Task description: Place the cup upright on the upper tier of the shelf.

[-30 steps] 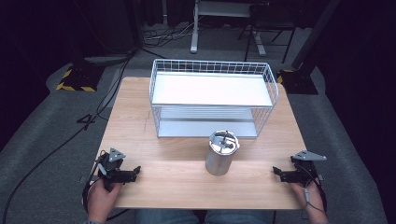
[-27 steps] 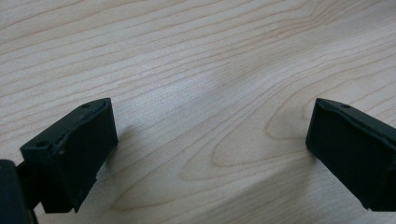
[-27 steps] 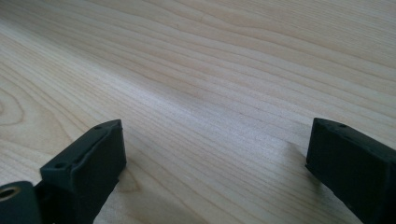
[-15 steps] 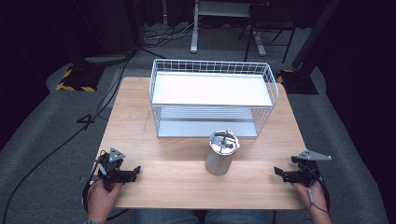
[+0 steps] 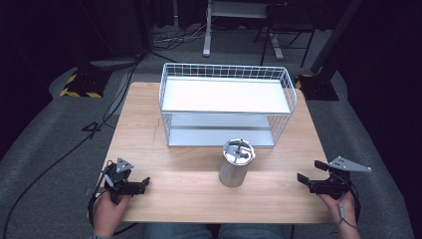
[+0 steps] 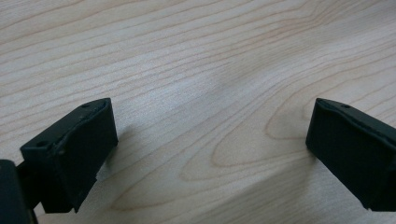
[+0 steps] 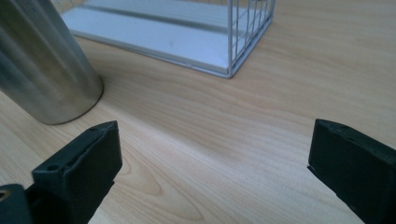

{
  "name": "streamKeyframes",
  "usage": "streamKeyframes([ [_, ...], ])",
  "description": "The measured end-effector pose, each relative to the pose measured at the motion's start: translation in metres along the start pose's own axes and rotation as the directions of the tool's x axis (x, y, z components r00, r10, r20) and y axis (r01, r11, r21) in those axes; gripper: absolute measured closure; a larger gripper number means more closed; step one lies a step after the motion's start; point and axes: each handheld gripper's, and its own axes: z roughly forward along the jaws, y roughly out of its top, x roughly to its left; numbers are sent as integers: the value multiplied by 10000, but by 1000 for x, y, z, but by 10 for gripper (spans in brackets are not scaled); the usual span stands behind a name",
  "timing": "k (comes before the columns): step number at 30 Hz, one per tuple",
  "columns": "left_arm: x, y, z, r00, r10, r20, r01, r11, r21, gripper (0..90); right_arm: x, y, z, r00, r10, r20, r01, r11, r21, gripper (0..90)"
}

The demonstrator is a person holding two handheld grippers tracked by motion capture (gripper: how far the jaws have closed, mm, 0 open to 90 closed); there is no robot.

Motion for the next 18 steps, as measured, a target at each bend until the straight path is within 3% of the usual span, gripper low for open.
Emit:
streamKeyframes([
  [6, 0, 0, 0, 10000, 3, 1, -3, 10000, 2, 24, 5, 5, -8, 9997, -39, -256, 22, 9977, -678, 31],
  [18, 0, 0, 0, 10000, 1, 1, -1, 10000, 2, 24, 21, 23, -16, 9973, -518, -518, 474, 9953, -840, 27],
])
